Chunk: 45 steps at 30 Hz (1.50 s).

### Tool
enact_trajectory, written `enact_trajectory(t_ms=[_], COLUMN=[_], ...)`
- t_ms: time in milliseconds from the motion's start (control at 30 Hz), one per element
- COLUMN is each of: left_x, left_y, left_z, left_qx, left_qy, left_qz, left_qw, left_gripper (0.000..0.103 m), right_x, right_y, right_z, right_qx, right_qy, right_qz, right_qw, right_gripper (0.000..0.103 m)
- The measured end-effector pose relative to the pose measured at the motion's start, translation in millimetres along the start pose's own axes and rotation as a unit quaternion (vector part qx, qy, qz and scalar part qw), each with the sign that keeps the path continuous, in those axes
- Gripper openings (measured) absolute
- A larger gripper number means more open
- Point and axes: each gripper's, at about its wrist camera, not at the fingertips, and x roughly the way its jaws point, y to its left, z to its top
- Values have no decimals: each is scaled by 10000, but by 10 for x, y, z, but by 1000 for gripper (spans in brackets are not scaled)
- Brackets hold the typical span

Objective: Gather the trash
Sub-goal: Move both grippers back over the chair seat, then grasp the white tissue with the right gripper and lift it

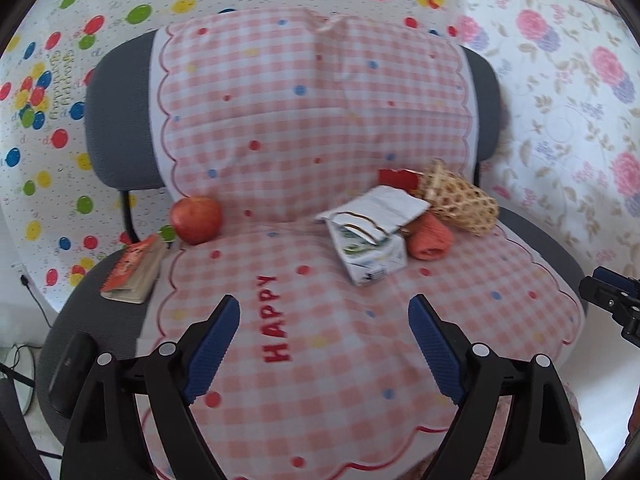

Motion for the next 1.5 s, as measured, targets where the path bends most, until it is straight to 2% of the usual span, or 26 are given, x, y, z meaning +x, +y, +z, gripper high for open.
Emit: enact_trajectory(t_ms=[300,433,533,667,800,867,967,1000,1067,1200,1267,1367,1500], left_x=[301,510,700,866,947,956,951,948,927,857,810,745,698], left_y=[426,571,618,693,758,771,776,774,759,726,707,652,501], left_z=[220,292,329,340,304,292,272,266,243,225,234,263,322], left_qx=[-209,-381,-324,-391,-456,-462,-499,-506,-505,-473,-433,-316,-212], left_qy=[114,246,309,403,487,500,517,529,548,547,528,472,420], left_qz=[363,375,464,527,521,517,499,491,491,528,550,589,466], left_qw=[9991,9983,9979,9970,9964,9963,9962,9961,9960,9960,9962,9966,9978], left_gripper=[86,86,86,86,86,86,86,86,86,86,86,86,86], right_x=[806,1222,1532,1910,2124,2146,2158,2163,2172,2135,1993,1527,853], right_y=[656,884,979,1107,1227,1266,1252,1232,1201,1088,1011,828,628], right_z=[559,721,828,918,903,877,866,862,871,958,1088,1361,1491], right_qx=[-745,-1079,-1163,-1395,-1850,-2020,-2049,-2037,-2059,-1855,-1652,-1129,-843], right_qy=[288,460,638,897,1125,1107,1107,1108,1067,994,690,22,-674], right_qz=[638,770,848,767,509,401,344,335,162,294,424,726,636], right_qw=[9948,9901,9875,9832,9750,9723,9719,9722,9726,9772,9829,9909,9921], right_gripper=[47,47,47,48,52,52,46,41,24,6,6,6,5])
